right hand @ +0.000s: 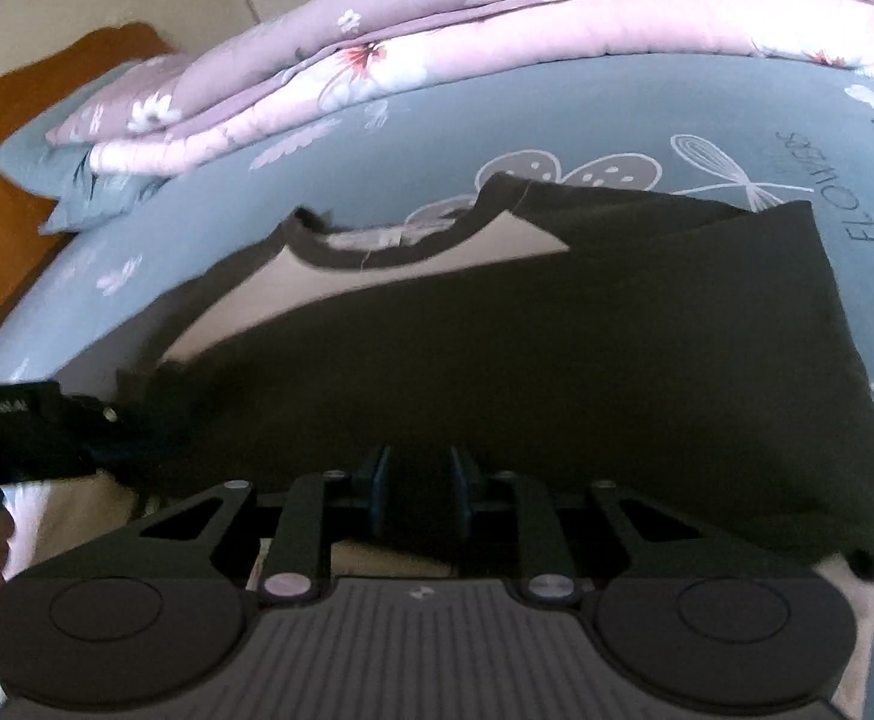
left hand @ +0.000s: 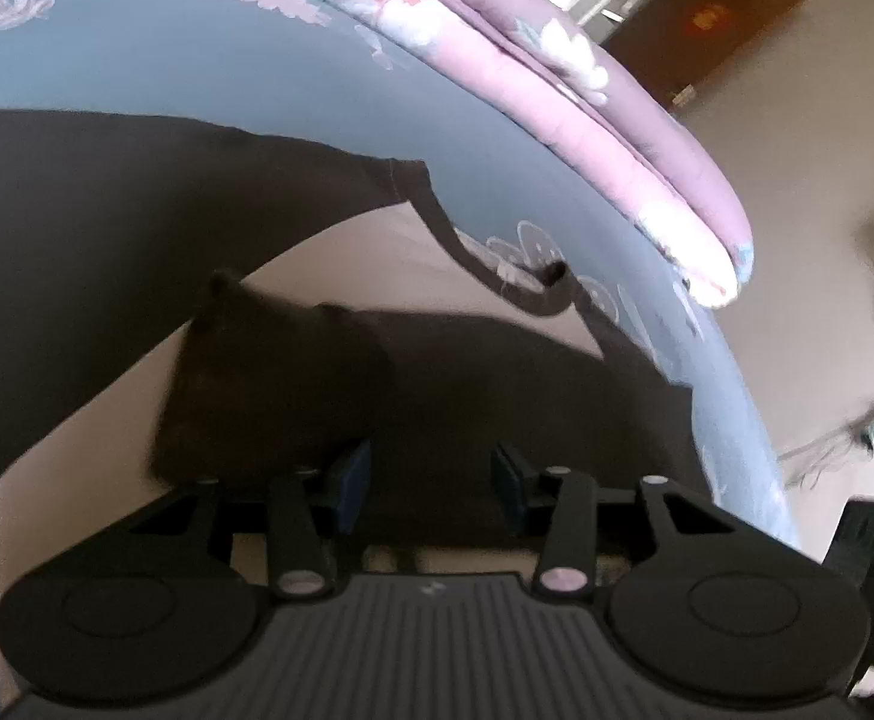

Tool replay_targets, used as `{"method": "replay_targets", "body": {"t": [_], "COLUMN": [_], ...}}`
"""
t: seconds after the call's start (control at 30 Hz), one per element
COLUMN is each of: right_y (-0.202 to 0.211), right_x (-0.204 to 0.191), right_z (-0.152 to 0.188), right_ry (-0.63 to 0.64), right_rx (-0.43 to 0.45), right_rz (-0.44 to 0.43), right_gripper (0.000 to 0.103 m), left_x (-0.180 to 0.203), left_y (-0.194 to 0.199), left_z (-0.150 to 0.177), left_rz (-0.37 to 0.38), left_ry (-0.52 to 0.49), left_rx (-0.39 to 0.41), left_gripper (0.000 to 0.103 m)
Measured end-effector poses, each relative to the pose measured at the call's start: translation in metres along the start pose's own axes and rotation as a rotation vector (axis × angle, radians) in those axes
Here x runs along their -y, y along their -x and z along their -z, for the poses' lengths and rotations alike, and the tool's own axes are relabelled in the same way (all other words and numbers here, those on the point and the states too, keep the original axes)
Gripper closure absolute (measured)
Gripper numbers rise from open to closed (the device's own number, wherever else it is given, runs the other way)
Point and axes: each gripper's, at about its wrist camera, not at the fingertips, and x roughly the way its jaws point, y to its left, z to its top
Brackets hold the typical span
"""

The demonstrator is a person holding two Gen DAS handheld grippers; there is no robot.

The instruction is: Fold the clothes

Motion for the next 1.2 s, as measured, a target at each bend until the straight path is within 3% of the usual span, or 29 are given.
{"method": "replay_targets", "body": {"t": [0.17,0.3,0.47,0.6,0.7,0.83,0.93,0.97,1.1,1.2], "right_y": [0.008,0.008,-0.022,-0.012,-0.007,-0.004,-0.003,-0.004,-0.005,-0.006], "right_x": [-0.004,-0.024,-0.044,-0.049,-0.048,-0.047,-0.044,-0.042,-0.031,-0.019], "right_z": [-0.002,-0.017,-0.014,0.006,0.009,-0.009,-0.019,-0.021,-0.018,-0.017], "right_ry": [0.025,0.082,0.116,0.143,0.143,0.125,0.101,0.091,0.065,0.047], "right_rx": [-0.014,0.032,-0.035,-0.032,-0.043,-0.025,-0.003,0.001,0.001,-0.012], "right_rz": [0.000,-0.030,-0.025,-0.040,-0.049,-0.048,-0.040,-0.037,-0.009,0.003], "right_gripper": [0.077,0.076,0.076,0.072,0.072,0.072,0.071,0.071,0.071,0.071], "left_x": [0.012,0.014,0.016,0.018,0.022,0.034,0.024,0.019,-0.011,-0.020], "left_y": [0.014,0.012,0.010,0.008,0.015,0.023,0.006,-0.001,0.000,0.015], "left_z": [-0.002,0.005,0.014,0.021,0.018,-0.004,-0.021,-0.024,-0.014,-0.007], "left_rz": [-0.001,-0.001,-0.001,-0.001,-0.008,-0.021,0.006,-0.032,-0.074,-0.037], "left_ry": [-0.025,-0.071,-0.130,-0.176,-0.150,-0.192,-0.117,-0.098,-0.056,-0.028], "left_rx": [-0.019,-0.021,-0.022,-0.023,-0.034,0.097,0.096,0.091,0.093,0.105], "left_gripper": [0.057,0.041,0.041,0.041,0.041,0.040,0.039,0.040,0.076,0.074]}}
